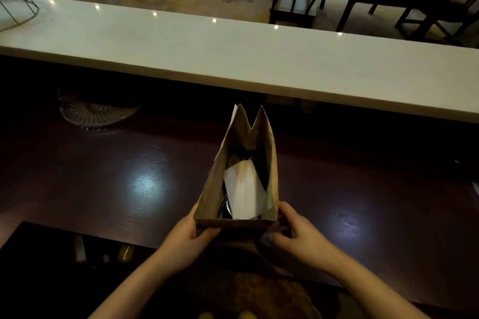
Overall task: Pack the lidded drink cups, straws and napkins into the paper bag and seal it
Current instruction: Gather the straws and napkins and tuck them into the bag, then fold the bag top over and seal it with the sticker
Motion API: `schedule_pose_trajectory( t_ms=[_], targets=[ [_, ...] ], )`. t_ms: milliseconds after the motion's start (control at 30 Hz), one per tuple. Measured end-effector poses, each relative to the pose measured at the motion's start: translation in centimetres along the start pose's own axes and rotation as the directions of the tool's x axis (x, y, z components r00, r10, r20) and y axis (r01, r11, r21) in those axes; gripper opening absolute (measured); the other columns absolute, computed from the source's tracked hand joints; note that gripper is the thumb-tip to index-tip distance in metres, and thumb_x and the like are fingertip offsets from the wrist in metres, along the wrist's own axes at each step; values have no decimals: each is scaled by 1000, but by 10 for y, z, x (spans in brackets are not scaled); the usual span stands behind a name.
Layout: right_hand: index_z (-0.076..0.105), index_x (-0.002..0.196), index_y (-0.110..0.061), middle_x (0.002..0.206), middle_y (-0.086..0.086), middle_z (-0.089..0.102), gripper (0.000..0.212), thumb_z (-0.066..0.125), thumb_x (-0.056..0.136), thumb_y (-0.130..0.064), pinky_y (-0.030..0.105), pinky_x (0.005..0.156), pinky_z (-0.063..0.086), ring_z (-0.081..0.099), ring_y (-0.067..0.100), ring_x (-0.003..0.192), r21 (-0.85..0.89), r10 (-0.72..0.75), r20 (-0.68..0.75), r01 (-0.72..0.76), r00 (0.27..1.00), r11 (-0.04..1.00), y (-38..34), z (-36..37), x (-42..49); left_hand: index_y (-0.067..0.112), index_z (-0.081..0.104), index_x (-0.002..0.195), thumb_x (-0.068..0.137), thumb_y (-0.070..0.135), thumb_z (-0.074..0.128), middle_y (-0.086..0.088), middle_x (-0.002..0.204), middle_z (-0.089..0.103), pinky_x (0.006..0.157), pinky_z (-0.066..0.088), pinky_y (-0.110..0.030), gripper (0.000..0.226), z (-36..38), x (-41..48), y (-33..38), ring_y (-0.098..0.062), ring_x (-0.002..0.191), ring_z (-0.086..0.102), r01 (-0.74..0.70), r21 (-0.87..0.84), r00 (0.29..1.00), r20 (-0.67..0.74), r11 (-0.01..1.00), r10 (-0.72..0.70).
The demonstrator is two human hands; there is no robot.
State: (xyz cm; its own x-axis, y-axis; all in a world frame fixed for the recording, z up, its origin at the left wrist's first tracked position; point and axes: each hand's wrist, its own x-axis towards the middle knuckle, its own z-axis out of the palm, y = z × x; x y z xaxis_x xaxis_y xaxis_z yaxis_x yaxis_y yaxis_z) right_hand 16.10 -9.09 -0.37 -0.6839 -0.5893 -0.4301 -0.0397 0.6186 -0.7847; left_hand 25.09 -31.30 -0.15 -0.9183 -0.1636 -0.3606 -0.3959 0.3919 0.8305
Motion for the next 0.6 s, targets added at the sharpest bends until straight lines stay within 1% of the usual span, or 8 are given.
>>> schedule_pose_trajectory(
  t_ms=[67, 133, 200, 267, 367, 433, 500, 600],
  targets=[
    [40, 121, -39, 108, -14, 61, 46, 65, 85, -24, 10, 82, 49, 60, -6, 96, -47, -30, -47, 28, 998, 999, 2, 10, -5, 4, 51, 130, 88, 20, 58, 16, 87, 57, 63, 42, -1, 44, 7, 0, -4, -2, 89, 59, -9, 1, 999, -32, 1000, 9],
    [48, 110, -40, 95, -19, 63, 34, 64, 86, -24, 2, 75, 44, 59, -14, 90, -67, -71, -128, 63, 989, 996, 1, 20, -5, 6, 53, 127, 87, 27, 58, 15, 82, 60, 64, 44, -2, 46, 14, 3, -7, 0, 91, 62, -43, -23, 998, -44, 999, 42],
    [58, 109, -33, 91, -13, 68, 22, 60, 89, -25, 12, 75, 50, 64, -3, 86, -94, -92, -232, 72, 968, 993, -3, 27, -2, 7, 55, 124, 83, 38, 61, 19, 79, 65, 67, 43, 0, 52, 20, 5, -4, 10, 91, 61, -133, -30, 987, -101, 991, 129],
    [55, 125, -26, 105, -6, 70, 37, 58, 88, -30, 28, 85, 53, 66, 7, 94, -140, -132, -301, 94, 944, 986, -4, 36, 3, 15, 54, 124, 88, 20, 58, 33, 84, 67, 71, 41, 3, 37, 26, 6, 1, 18, 95, 57, -197, -26, 968, -160, 980, 191],
    [44, 138, -28, 123, -7, 63, 50, 57, 89, -33, 29, 95, 50, 60, 9, 109, -201, -182, -341, 117, 922, 973, -6, 48, 7, 29, 45, 129, 92, 12, 51, 54, 96, 53, 76, 40, 5, 41, 32, 6, 9, 27, 98, 50, -237, -45, 961, -158, 970, 228],
    [40, 140, -26, 128, -6, 59, 53, 56, 90, -32, 25, 98, 46, 56, 9, 114, -202, -209, -366, 142, 907, 969, -5, 55, 9, 40, 41, 129, 93, 21, 51, 48, 104, 56, 80, 40, 3, 42, 34, 6, 10, 25, 103, 49, -250, -77, 960, -146, 965, 237],
    [35, 143, -24, 131, -4, 56, 55, 54, 92, -29, 21, 99, 41, 51, 9, 118, -207, -234, -374, 165, 897, 964, -2, 60, 10, 49, 42, 116, 90, 28, 56, 28, 105, 63, 78, 42, 2, 36, 38, 3, 13, 23, 99, 53, -228, -90, 967, -133, 969, 215],
    [26, 146, -22, 139, -1, 48, 58, 49, 93, -18, 12, 101, 32, 45, 10, 123, -209, -279, -337, 218, 899, 953, 0, 73, 9, 39, 50, 103, 79, 25, 70, 19, 93, 64, 68, 44, 2, 35, 46, 3, 16, 22, 86, 58, -220, -87, 960, -196, 972, 200]
  ],
)
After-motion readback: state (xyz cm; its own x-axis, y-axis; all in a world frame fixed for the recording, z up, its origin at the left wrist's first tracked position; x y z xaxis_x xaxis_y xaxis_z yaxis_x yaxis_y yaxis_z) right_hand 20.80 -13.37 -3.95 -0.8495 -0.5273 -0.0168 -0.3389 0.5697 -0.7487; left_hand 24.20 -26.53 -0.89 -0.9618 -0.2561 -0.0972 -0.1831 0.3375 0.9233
